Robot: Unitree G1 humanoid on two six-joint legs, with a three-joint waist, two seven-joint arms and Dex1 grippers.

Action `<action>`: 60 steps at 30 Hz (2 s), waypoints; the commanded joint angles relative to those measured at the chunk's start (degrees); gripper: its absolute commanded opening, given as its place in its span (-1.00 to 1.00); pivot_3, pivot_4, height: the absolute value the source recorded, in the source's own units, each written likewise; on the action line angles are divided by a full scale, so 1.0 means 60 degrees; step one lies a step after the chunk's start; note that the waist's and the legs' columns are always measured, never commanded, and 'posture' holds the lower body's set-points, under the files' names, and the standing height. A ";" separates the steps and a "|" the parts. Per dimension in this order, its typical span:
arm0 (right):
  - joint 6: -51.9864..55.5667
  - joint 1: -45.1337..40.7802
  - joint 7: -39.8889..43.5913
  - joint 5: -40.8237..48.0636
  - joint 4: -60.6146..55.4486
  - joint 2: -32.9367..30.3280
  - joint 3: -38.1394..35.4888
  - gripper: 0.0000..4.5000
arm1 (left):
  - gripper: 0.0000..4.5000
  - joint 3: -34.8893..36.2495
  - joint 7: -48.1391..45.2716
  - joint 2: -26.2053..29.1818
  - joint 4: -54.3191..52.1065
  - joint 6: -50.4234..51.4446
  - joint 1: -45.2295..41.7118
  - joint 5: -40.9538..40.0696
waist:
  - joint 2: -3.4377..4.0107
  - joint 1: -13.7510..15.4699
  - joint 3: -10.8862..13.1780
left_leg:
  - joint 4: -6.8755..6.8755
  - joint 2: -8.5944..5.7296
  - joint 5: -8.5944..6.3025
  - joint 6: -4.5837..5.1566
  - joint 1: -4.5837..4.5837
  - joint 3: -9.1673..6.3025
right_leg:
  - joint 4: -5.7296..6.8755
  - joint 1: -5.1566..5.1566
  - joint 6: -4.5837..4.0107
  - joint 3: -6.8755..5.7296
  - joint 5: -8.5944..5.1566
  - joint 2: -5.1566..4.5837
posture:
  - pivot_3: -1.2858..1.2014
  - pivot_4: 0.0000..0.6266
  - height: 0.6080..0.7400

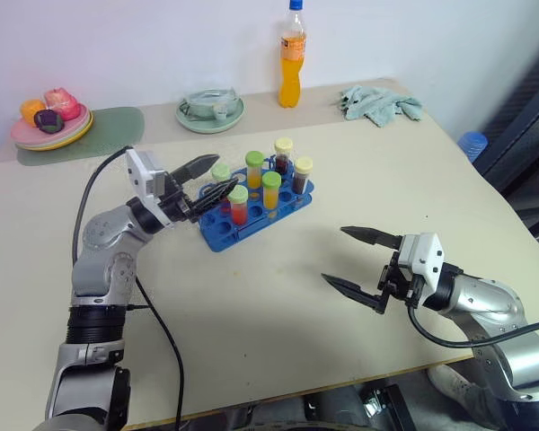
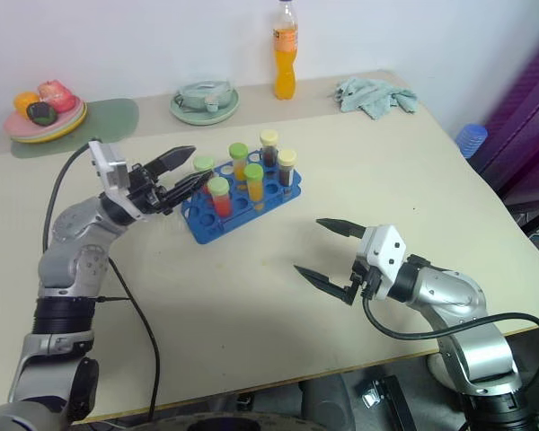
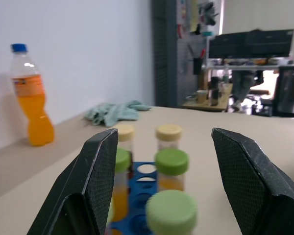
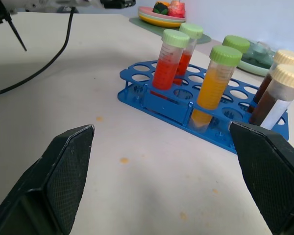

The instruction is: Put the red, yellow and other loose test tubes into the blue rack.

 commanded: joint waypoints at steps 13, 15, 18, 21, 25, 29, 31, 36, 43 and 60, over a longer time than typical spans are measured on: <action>0.1358 -0.0272 -0.0764 0.1725 -0.0804 -0.0181 -0.1217 1.00 | 0.37 0.1316 0.1964 0.1661 -0.1545 0.1902 0.0776 -0.0052 | 0.0003 0.0010 0.0003 | -0.0008 0.0000 -0.0003 0.0004 -0.0019 0.0000 | -0.0004 -0.0023 -0.0005 0.0000 0.0003 -0.0003 | 0.03 -0.52 1.00; 0.1524 -0.0318 -0.0749 0.1872 -0.0795 -0.0261 -0.1317 1.00 | 0.37 0.1540 0.2052 0.1717 -0.1914 0.2228 0.1168 -0.0309 | 0.0005 0.0010 0.0004 | -0.0012 0.0000 -0.0004 0.0004 -0.0022 0.0000 | -0.0005 -0.0026 -0.0005 0.0001 0.0004 -0.0004 | 0.03 -0.52 1.00; 0.1663 -0.0446 -0.0766 0.1905 -0.0708 -0.0283 -0.1306 1.00 | 0.37 0.1725 0.2360 0.1772 -0.2256 0.2897 0.1607 -0.0577 | 0.0006 0.0013 0.0005 | -0.0011 0.0000 -0.0004 0.0004 -0.0022 0.0000 | -0.0003 -0.0026 -0.0006 0.0001 0.0003 -0.0005 | 0.03 -0.52 1.00; 0.1716 -0.0518 -0.0771 0.1876 -0.0629 -0.0246 -0.1275 1.00 | 0.37 0.1761 0.2587 0.1725 -0.2515 0.3032 0.1904 -0.0576 | 0.0007 0.0016 0.0006 | -0.0005 0.0000 -0.0003 0.0002 -0.0021 0.0001 | -0.0003 -0.0022 -0.0007 0.0001 0.0003 -0.0005 | 0.03 -0.52 1.00; 0.1757 -0.0497 -0.0787 0.1890 -0.0563 -0.0205 -0.1340 1.00 | 0.37 0.1745 0.2785 0.1683 -0.2668 0.3278 0.2221 -0.0615 | 0.0007 0.0030 0.0006 | -0.0001 0.0000 -0.0003 0.0002 -0.0021 0.0002 | -0.0006 -0.0018 -0.0007 0.0000 0.0003 -0.0008 | 0.03 -0.52 1.00; 0.1782 -0.0367 -0.0806 0.1861 -0.0546 -0.0277 -0.1475 1.00 | 0.37 0.1697 0.2659 0.1748 -0.2610 0.3585 0.2550 -0.0697 | 0.0007 0.0022 0.0006 | -0.0006 0.0000 -0.0004 0.0002 -0.0022 0.0002 | -0.0009 -0.0020 -0.0007 0.0000 0.0003 -0.0008 | 0.03 -0.52 1.00; 0.1745 -0.0301 -0.0743 0.1852 -0.0498 -0.0317 -0.1557 1.00 | 0.37 0.1597 0.2690 0.1729 -0.2639 0.3605 0.2654 -0.0606 | 0.0008 0.0014 0.0006 | -0.0007 0.0000 -0.0004 0.0002 -0.0022 0.0003 | -0.0009 -0.0021 -0.0007 0.0000 0.0003 -0.0008 | 0.03 -0.52 1.00; 0.1862 0.0057 -0.0971 0.1813 -0.0565 -0.0338 -0.1880 1.00 | 0.37 0.1418 0.2303 0.1547 -0.2354 0.3273 0.3191 -0.0485 | 0.0011 0.0021 0.0007 | -0.0007 0.0000 -0.0014 -0.0015 -0.0022 0.0004 | -0.0010 -0.0020 -0.0010 0.0001 0.0001 -0.0010 | 0.03 -0.52 1.00; 0.1435 0.0859 -0.0902 0.1671 -0.0296 -0.0150 -0.2442 1.00 | 0.37 0.1296 0.1756 0.1207 -0.2389 0.2406 0.3629 -0.0380 | 0.0010 0.0029 0.0008 | -0.0008 0.0000 -0.0019 -0.0023 -0.0025 0.0005 | -0.0015 -0.0019 -0.0032 0.0000 -0.0012 -0.0014 | 0.03 -0.52 1.00; 0.0225 0.1736 -0.0381 0.1098 0.0769 -0.0119 -0.2843 1.00 | 0.37 0.1189 0.0471 0.1624 -0.2607 0.2227 0.4259 -0.0592 | 0.0020 0.0051 0.0014 | -0.0009 0.0002 -0.0019 -0.0024 -0.0025 0.0009 | -0.0015 -0.0018 -0.0040 0.0003 -0.0017 -0.0015 | 0.03 -0.52 1.00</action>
